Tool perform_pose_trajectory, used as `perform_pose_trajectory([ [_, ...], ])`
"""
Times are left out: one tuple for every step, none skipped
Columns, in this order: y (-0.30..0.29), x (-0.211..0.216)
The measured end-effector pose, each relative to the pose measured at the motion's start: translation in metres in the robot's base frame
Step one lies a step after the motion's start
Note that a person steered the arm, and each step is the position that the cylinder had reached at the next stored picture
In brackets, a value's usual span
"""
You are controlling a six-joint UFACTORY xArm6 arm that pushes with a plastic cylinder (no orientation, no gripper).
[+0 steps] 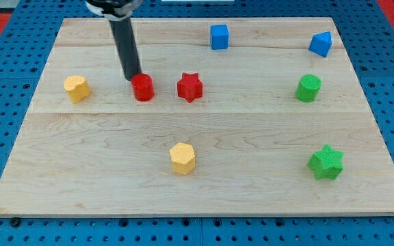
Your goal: Slide the red circle into the left side of the red star
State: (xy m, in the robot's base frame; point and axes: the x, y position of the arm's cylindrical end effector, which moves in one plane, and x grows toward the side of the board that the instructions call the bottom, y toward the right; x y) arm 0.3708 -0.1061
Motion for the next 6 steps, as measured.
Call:
perform_pose_trajectory([
  [-0.003, 0.02],
  [-0.023, 0.045],
  [-0.023, 0.068],
  [0.013, 0.065],
  [0.037, 0.058],
  [0.04, 0.067],
])
